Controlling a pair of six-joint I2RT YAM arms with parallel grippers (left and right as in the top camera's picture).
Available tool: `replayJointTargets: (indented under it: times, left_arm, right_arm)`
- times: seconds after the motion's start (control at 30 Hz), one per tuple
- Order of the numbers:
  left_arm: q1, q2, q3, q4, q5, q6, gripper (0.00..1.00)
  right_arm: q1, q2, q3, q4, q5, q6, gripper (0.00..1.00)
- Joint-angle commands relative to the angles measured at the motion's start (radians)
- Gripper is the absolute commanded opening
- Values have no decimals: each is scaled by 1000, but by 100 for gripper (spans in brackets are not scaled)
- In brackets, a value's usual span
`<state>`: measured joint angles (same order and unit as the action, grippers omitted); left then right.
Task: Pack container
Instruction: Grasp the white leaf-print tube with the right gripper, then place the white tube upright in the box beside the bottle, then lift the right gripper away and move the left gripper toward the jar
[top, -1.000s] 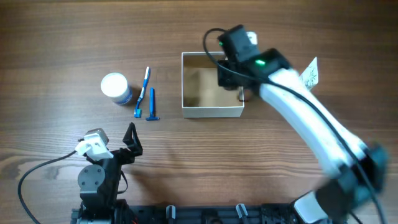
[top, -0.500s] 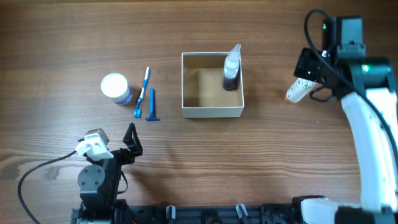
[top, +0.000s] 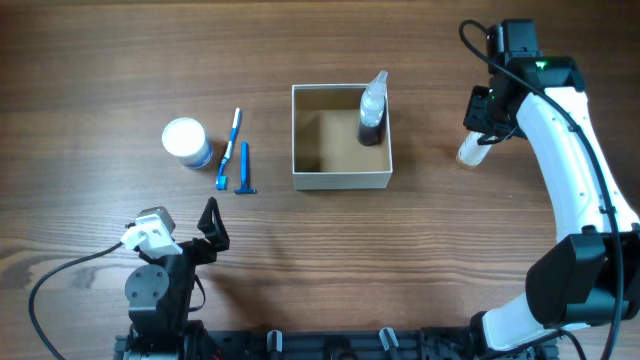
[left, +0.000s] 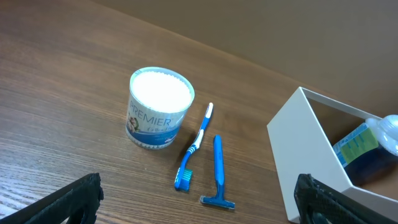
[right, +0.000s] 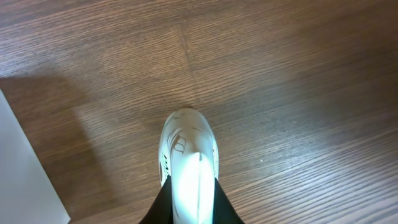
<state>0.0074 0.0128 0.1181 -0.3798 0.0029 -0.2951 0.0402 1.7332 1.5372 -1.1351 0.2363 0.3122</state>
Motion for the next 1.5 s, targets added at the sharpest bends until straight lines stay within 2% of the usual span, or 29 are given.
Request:
replayJointTargets:
  times: [0.0, 0.07, 0.2, 0.33, 0.4, 0.6, 0.77, 0.9, 1.03, 1.07, 1.1, 1.17, 1.33, 1.47]
  left_arm:
    - [-5, -9, -4, 5, 8, -5, 100]
    - [-5, -9, -4, 5, 8, -5, 100]
    - [-5, -9, -4, 5, 8, -5, 100]
    - [-5, -9, -4, 5, 8, -5, 100]
    - [-5, -9, -4, 5, 8, -5, 100]
    - [-5, -9, -4, 5, 8, -5, 100]
    - [-5, -9, -4, 5, 8, -5, 100]
    - [-5, -9, -4, 5, 8, -5, 100]
    - [-5, -9, -4, 5, 8, -5, 100]
    - [-5, -9, -4, 5, 8, -5, 100]
    - [-5, -9, -4, 5, 8, -5, 100]
    - [-5, -9, -4, 5, 8, -5, 100]
    - [-5, -9, -4, 5, 8, -5, 100]
    - [-5, -9, -4, 5, 8, -5, 100]
  right_arm:
    - [-1, -74, -6, -5, 9, 10, 4]
    - [3, -138, 0, -6, 9, 6, 4]
    - [78, -383, 8, 0, -31, -27, 4]
    - [264, -602, 7, 10, -135, -21, 4]
    - [343, -610, 7, -5, -151, 6, 4]
    - [462, -450, 7, -3, -222, 28, 4]
    - [462, -255, 7, 90, -204, 31, 4]
    - [462, -87, 7, 95, -72, 65, 4]
    - [462, 13, 7, 113, -60, 64, 5]
    - [462, 18, 7, 120, -60, 65, 17]
    - [463, 17, 7, 130, -61, 65, 49]
    - [462, -42, 9, 140, -60, 74, 67]
    - [391, -302, 13, 113, -60, 92, 86]
    - [178, -500, 13, 49, -60, 147, 95]
